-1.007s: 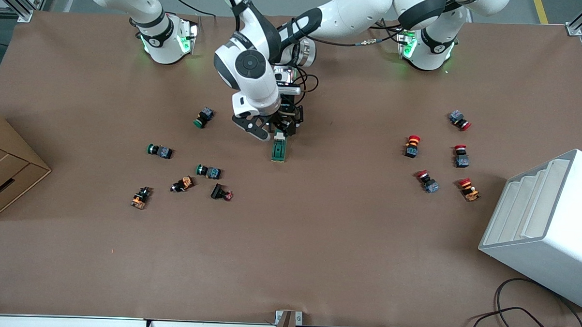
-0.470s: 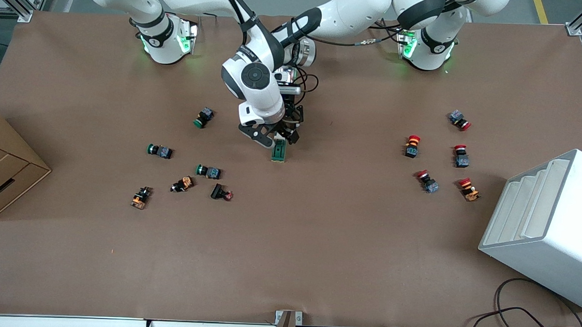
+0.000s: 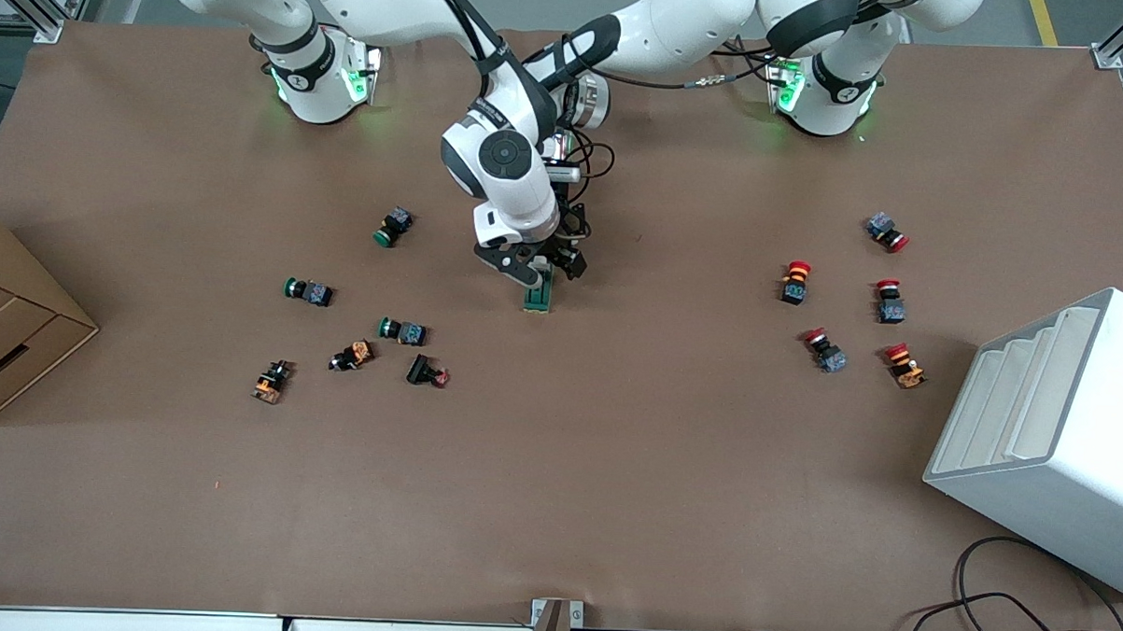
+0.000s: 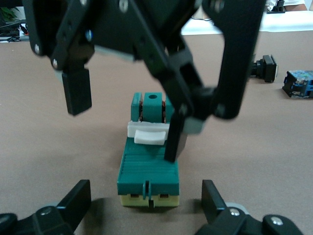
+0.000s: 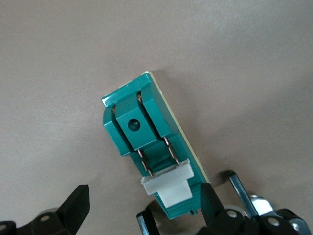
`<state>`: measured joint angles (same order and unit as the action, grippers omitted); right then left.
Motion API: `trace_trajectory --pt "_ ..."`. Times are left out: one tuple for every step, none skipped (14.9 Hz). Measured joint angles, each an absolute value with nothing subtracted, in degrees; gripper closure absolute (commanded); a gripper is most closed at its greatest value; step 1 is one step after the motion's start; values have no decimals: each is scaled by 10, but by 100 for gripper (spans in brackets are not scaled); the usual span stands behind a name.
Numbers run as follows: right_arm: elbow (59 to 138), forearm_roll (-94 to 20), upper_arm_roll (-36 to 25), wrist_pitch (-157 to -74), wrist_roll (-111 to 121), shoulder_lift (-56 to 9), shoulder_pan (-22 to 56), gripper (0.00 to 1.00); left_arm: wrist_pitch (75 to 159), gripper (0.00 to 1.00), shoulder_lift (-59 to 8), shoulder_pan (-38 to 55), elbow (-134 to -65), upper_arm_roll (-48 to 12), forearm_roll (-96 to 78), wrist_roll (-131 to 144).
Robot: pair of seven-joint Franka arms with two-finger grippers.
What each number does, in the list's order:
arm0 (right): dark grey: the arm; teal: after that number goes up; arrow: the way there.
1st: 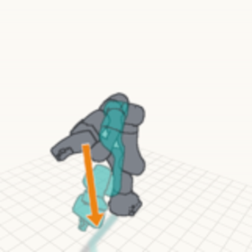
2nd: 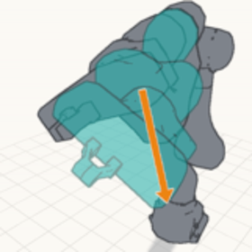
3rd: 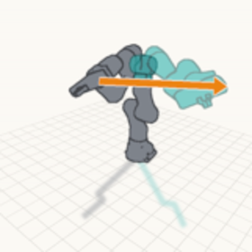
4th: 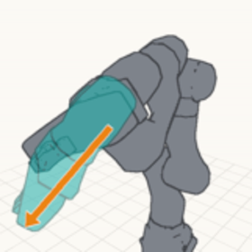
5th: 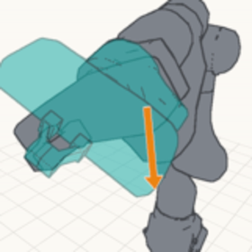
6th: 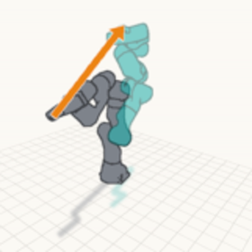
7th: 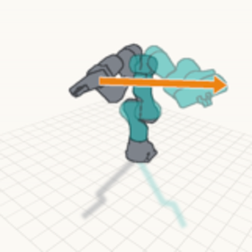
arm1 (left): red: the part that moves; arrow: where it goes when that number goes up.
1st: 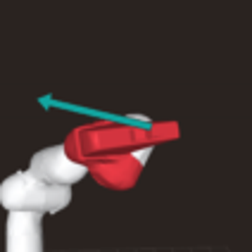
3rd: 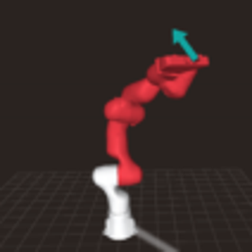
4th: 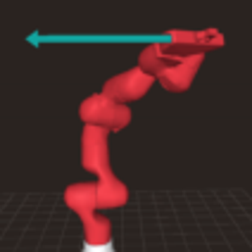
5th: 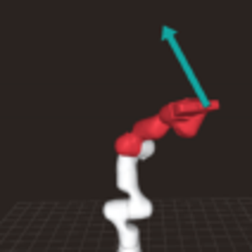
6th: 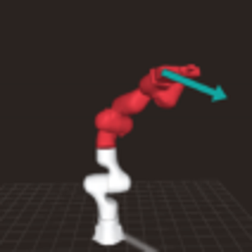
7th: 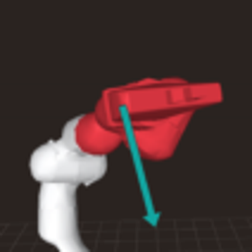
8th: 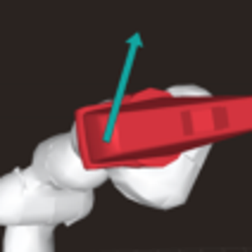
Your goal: Close load switch with both arms
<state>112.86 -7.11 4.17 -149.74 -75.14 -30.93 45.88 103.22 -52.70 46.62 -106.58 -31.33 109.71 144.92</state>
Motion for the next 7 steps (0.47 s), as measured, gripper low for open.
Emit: trace_trajectory --pt "1128 -71 42 -1500 -751 -312 460 0 1032 0 -527 466 -1066 -313 1097 1449" --pt "1127 -71 42 -1502 -751 -314 460 0 1032 0 -527 467 -1066 -313 1097 1449" --pt "1126 -71 42 -1505 -751 -315 460 0 1031 0 -527 467 -1066 -313 1097 1449" --pt "1125 -72 42 -1509 -751 -315 460 0 1030 0 -528 467 -1066 -313 1098 1449" --pt "1124 -77 42 -1514 -751 -315 460 0 1030 0 -528 467 -1066 -313 1098 1449" --pt "1123 -82 42 -1516 -751 -316 460 0 1029 0 -528 467 -1066 -313 1099 1449" --pt "1123 -86 41 -1517 -751 -316 460 0 1028 0 -528 468 -1066 -313 1099 1449"
